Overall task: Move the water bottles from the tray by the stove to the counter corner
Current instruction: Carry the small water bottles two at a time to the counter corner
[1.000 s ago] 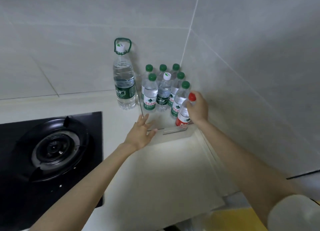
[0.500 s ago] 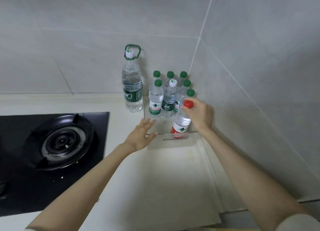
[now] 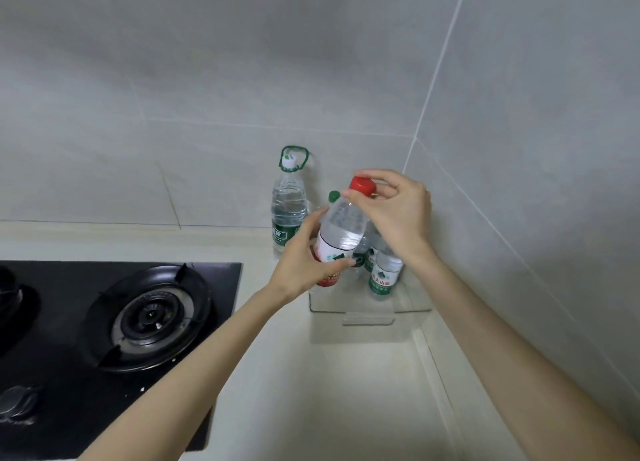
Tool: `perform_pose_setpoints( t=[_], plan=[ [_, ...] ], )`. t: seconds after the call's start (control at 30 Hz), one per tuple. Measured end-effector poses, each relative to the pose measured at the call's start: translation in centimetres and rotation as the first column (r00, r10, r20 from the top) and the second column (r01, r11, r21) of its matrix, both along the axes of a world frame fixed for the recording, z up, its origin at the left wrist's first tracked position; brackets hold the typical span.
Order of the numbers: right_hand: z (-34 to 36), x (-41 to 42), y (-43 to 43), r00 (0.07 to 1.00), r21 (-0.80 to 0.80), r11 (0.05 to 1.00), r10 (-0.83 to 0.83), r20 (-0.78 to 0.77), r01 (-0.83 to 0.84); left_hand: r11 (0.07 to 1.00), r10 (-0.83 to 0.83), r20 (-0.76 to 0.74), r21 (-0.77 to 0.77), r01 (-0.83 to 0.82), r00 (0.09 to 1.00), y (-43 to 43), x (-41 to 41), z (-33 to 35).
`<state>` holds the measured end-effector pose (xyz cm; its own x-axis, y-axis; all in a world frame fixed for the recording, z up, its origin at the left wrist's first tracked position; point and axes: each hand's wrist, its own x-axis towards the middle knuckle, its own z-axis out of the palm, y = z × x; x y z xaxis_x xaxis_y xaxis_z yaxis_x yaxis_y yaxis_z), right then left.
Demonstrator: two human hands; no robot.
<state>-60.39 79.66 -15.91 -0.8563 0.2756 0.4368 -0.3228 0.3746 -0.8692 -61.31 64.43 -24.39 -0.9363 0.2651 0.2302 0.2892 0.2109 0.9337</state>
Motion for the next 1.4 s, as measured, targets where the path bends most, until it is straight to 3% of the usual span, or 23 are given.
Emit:
perform_pose_setpoints(
  t=[0.23, 0.43, 0.6, 0.7, 0.8, 0.93, 1.1, 1.23, 1.4],
  plan=[
    [1.4, 0.1, -1.9, 0.996, -0.013, 0.996, 0.089, 0.017, -0.089, 0.993, 0.110, -0.061, 0.047, -0.108, 0.992, -1.9, -0.2, 0.6],
    [0.8, -1.0, -1.4, 0.962, -0.090, 0.959, 0.273, 0.017, -0.271, 0.983, 0.178, -0.043, 0.061, -0.176, 0.983, -3.4, -0.4, 1.0],
    [-4.6, -4.5, 2.5, 0.998, 0.130, 0.992, 0.000, 0.055, -0.007, 0.982, 0.184, -0.060, 0.048, -0.181, 0.981, -4.2, -1.0, 0.9],
    [-8.4, -6.6, 5.3, 0.970, 0.265, 0.954, -0.186, 0.156, 0.140, 0.982, 0.188, -0.071, 0.015, -0.188, 0.979, -4.2, -1.6, 0.5],
    [-11.2, -8.0, 7.4, 0.909, 0.368, 0.913, -0.293, 0.297, 0.174, 0.983, 0.183, -0.070, -0.015, -0.184, 0.981, -4.1, -2.1, 0.2],
    [-13.6, -8.3, 8.8, 0.842, 0.425, 0.889, -0.356, 0.406, 0.171, 0.982, 0.183, -0.040, -0.042, -0.185, 0.982, -3.5, -2.8, -0.5],
    [-14.7, -7.7, 9.8, 0.861, 0.417, 0.879, -0.383, 0.335, 0.230, 0.986, 0.162, -0.011, -0.039, -0.162, 0.987, -2.8, -3.5, -1.1],
    [-14.6, -8.0, 10.4, 0.864, 0.479, 0.871, -0.324, 0.385, 0.113, 0.987, 0.146, -0.012, -0.061, -0.147, 0.989, -2.3, -3.4, -1.2],
    [-14.3, -7.6, 9.7, 0.885, 0.476, 0.875, -0.289, 0.365, 0.089, 0.988, 0.151, 0.023, -0.047, -0.150, 0.988, -2.1, -2.4, -0.8]
  ],
)
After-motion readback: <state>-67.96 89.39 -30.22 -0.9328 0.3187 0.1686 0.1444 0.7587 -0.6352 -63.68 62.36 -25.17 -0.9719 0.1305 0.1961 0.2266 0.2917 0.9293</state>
